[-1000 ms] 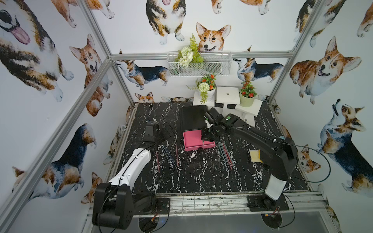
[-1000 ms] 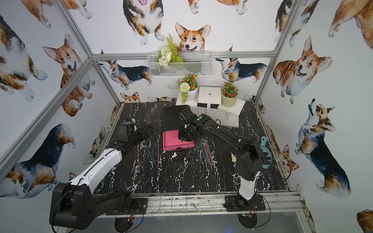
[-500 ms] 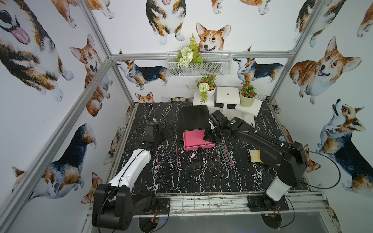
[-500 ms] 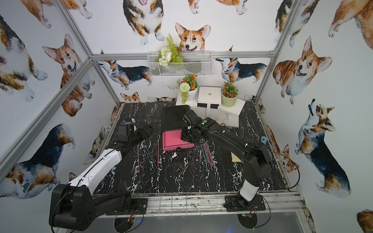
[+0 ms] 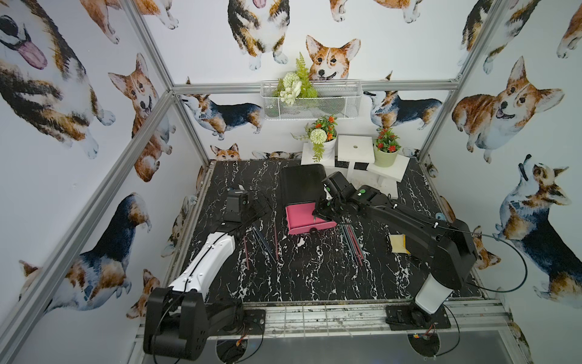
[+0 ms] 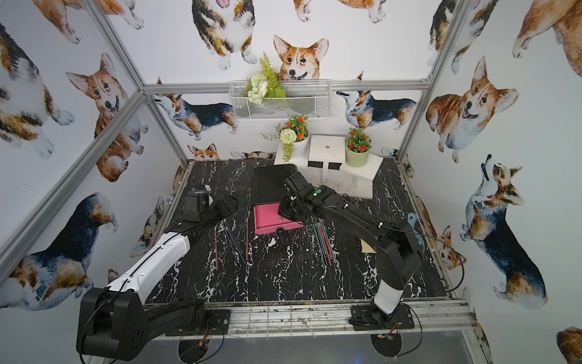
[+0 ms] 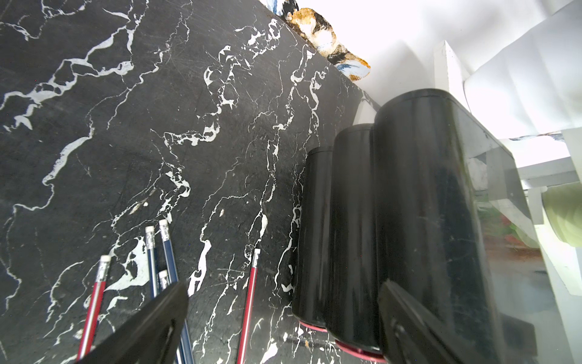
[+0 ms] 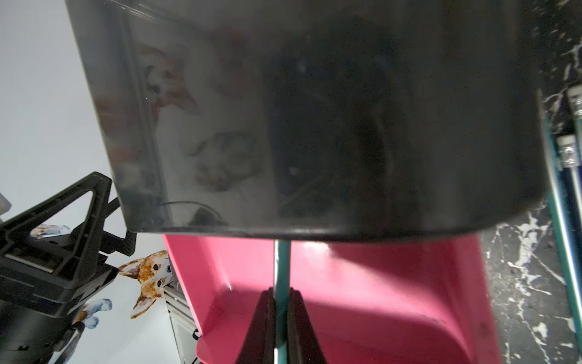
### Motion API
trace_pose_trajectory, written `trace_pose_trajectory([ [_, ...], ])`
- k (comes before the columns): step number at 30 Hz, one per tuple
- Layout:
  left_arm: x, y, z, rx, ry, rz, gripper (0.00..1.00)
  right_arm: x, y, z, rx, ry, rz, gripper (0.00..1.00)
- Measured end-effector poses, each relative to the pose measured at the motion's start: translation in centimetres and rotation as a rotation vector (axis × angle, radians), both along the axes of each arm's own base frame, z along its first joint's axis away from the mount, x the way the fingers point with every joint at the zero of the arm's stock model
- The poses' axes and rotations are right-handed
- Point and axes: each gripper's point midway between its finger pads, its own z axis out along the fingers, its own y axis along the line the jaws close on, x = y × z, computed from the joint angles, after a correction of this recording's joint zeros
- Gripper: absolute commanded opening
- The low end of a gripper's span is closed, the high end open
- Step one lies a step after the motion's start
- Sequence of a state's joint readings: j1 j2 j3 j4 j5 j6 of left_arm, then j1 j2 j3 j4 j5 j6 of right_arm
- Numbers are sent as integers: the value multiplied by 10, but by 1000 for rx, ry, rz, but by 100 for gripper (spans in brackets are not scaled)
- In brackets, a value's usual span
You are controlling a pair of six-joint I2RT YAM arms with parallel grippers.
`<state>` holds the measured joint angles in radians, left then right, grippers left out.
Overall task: Please place the pencils in the drawer according to their color
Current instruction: Place the pencil in the drawer.
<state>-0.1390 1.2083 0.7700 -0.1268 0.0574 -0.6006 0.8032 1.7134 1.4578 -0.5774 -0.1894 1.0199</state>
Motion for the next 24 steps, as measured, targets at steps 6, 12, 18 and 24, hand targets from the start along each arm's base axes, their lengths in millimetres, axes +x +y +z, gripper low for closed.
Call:
trace_pose_trajectory([
  [6, 0, 0, 0, 0, 0, 0, 100, 3, 17, 6, 46, -12, 30, 29],
  [12, -1, 0, 1, 0, -2, 0, 100, -2, 24, 9, 62, -11, 53, 29],
  [18, -1, 1, 3, 2, -6, 3, 100, -8, 14, 29, 55, -58, 64, 29],
  [24, -1, 1, 3, 5, -5, 4, 100, -17, -8, 54, 27, -130, 65, 28],
])
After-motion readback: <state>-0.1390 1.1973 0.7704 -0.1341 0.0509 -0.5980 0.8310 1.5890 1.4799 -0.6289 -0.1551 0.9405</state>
